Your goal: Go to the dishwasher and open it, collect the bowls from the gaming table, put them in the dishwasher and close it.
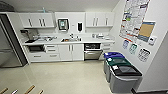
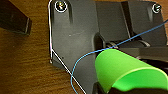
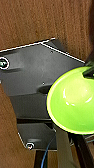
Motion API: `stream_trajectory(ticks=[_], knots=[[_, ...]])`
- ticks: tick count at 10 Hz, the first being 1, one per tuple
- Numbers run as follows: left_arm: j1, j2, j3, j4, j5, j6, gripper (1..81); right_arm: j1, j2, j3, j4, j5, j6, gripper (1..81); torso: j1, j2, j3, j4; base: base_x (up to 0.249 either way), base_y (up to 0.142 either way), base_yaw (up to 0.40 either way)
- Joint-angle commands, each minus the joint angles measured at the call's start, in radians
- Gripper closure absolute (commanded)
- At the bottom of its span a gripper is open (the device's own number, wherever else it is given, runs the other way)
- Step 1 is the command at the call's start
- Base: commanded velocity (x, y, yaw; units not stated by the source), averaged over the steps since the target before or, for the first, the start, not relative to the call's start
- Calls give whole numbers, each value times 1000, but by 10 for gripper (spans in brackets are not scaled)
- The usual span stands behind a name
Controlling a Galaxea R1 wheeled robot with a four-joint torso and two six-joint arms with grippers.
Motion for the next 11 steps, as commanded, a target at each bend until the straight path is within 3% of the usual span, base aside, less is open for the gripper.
stream_trajectory(ticks=[1,4,5,6,7,8,9,11], knots=[[-39,-10,0,-3,61,6,811,26,-15,7,-10,-57,-3,811,0,0,0,0,141,0,0],[-39,-12,-3,-3,61,6,811,23,-13,7,-9,-54,-3,811,0,0,0,0,141,0,0],[-39,-12,-3,-1,61,6,811,21,-15,7,-9,-50,-3,811,0,0,-55,106,140,0,0],[-39,-12,0,-1,61,6,811,23,-15,7,-9,-48,-3,811,0,0,0,94,141,0,0],[-39,-12,-3,-3,61,6,811,21,-15,7,-9,-48,-3,811,0,0,-4,14,141,0,0],[-39,-12,-3,-3,61,6,811,21,-15,7,-9,-48,-3,811,0,0,-6,29,141,0,0],[-38,-12,-3,-3,61,6,811,23,-13,7,-7,-48,-3,811,0,0,-6,35,141,0,0],[-37,-13,-6,-3,61,6,811,21,-13,7,-7,-48,-3,811,0,0,-6,34,140,0,0]])
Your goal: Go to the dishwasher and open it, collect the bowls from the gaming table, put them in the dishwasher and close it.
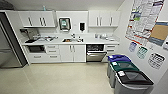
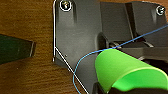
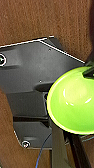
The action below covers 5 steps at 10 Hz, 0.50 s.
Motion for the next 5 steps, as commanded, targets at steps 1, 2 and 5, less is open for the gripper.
stream_trajectory(ticks=[1,2,5], knots=[[-37,-9,-4,-3,62,6,811,35,-16,5,-9,-56,-1,811,0,0,0,0,141,0,0],[-36,-9,-4,-3,62,6,811,35,-14,6,-9,-57,-3,811,0,0,0,0,141,0,0],[-37,-11,-4,-1,62,6,811,35,-14,11,-10,-57,-3,811,0,0,105,-31,141,0,0]])
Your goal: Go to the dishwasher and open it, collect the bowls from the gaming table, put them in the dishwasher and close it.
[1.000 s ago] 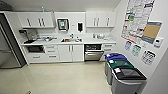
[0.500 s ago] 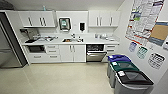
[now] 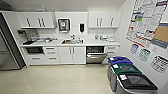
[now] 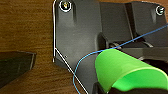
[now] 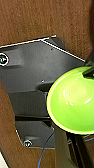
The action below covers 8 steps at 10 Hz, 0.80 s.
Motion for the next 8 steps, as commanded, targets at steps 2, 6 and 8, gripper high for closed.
stream_trajectory(ticks=[2,6,8], knots=[[-42,-9,-4,-3,60,6,811,38,-14,10,-16,-53,-3,811,0,0,27,-7,141,0,0],[-42,-9,-4,-4,60,6,811,36,-13,11,-16,-49,-3,811,-2,-1,126,77,141,0,0],[-42,-9,-4,-4,60,6,811,35,-14,11,-16,-50,-3,811,-2,-1,73,18,141,0,0]])
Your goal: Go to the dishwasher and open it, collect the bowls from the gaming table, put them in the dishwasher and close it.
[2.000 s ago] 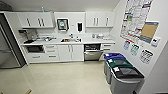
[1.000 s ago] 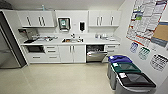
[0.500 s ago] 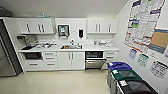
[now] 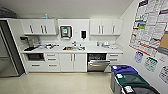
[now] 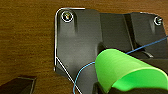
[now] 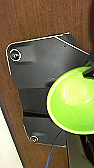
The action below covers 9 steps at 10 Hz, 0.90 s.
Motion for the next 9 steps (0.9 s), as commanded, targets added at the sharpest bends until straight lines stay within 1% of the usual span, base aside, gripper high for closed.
stream_trajectory(ticks=[1,9], knots=[[-53,-8,-4,-3,57,6,811,43,-15,8,-13,-49,-2,811,0,0,0,-1,141,0,0],[-52,-8,-4,-4,56,6,811,43,-13,6,-14,-49,-2,811,0,0,0,-1,141,0,0]])
